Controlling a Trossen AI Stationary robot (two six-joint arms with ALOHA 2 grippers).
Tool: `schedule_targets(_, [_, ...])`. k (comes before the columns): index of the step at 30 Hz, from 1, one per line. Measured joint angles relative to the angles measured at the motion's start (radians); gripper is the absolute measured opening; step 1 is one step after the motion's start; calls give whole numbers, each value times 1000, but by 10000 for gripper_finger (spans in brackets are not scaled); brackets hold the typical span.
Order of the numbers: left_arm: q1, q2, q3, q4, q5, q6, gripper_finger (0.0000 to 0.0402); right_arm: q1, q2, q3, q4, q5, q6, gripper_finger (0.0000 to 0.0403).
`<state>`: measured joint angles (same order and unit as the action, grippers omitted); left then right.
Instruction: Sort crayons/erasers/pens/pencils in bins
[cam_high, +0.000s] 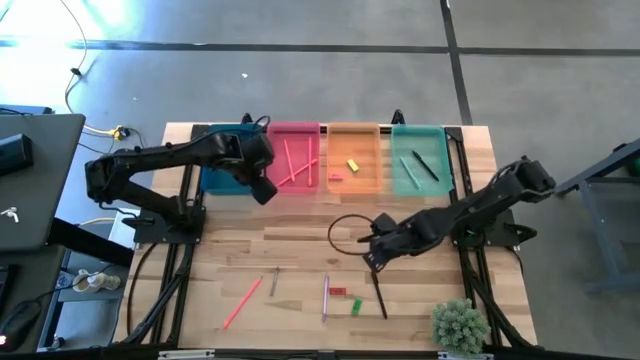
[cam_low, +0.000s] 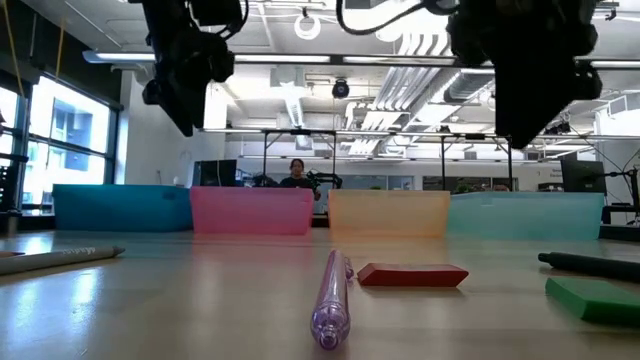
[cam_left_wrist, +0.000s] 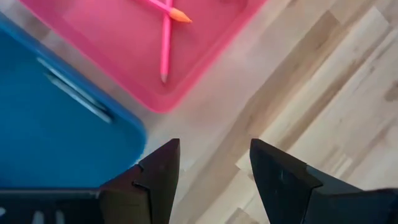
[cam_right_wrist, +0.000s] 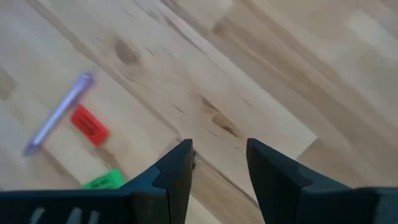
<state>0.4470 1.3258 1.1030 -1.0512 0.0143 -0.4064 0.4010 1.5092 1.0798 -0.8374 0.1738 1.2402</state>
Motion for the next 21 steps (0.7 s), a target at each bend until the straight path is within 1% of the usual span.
schedule_targets(4, [-42,0,0,0,0,-37,182,22,57,0,13,-25,52,144])
schedule_targets(10, [-85,0,0,0,-3,-39,182,56,123,0,50,-47,161,144])
schedule_targets(15, [-96,0,0,1,-4,-39,182,79,155,0,107,-51,219,144])
schedule_targets(21, [-96,0,0,1,-18,-39,182,97,192,0,127,-51,254,144])
